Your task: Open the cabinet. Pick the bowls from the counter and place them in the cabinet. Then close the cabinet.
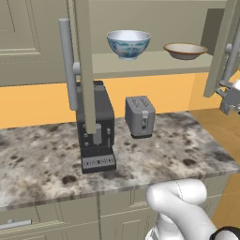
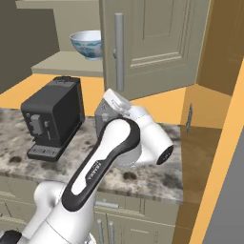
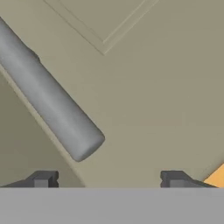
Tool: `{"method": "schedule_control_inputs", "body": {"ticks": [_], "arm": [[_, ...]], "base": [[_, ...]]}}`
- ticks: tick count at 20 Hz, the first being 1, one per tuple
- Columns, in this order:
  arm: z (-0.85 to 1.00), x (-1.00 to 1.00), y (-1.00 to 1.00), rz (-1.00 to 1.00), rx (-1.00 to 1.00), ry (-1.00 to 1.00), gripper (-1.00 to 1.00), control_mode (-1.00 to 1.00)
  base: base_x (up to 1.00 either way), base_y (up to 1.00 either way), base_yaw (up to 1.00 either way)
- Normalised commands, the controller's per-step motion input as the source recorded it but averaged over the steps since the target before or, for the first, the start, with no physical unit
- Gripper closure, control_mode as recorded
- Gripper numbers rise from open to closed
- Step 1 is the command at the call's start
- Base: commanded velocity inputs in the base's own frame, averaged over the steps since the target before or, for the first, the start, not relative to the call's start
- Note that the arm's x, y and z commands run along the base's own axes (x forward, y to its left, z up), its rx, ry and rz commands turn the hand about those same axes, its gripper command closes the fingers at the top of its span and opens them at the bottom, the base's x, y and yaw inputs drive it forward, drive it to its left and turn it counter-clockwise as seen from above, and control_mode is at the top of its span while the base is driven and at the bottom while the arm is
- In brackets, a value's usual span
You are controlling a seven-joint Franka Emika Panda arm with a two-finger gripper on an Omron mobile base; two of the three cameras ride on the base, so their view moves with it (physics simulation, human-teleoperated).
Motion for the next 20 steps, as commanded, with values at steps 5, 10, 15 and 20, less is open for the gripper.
{"method": "schedule_control_inputs", "body": {"ticks": [5,10,15,20], "arm": [[0.0,0.37,0.26,0.11,-0.1,-0.07,-1.0,-1.0],[0.0,0.33,0.22,0.08,-0.1,-0.04,-1.0,-1.0],[0.02,0.35,0.12,0.01,-0.12,0.0,-1.0,-1.0],[0.02,0.38,0.04,-0.12,-0.13,0.0,-1.0,-1.0]], "base": [[0.0,0.0,0.0],[0.0,0.0,0.0],[0.0,0.0,0.0],[0.0,0.0,0.0]]}}
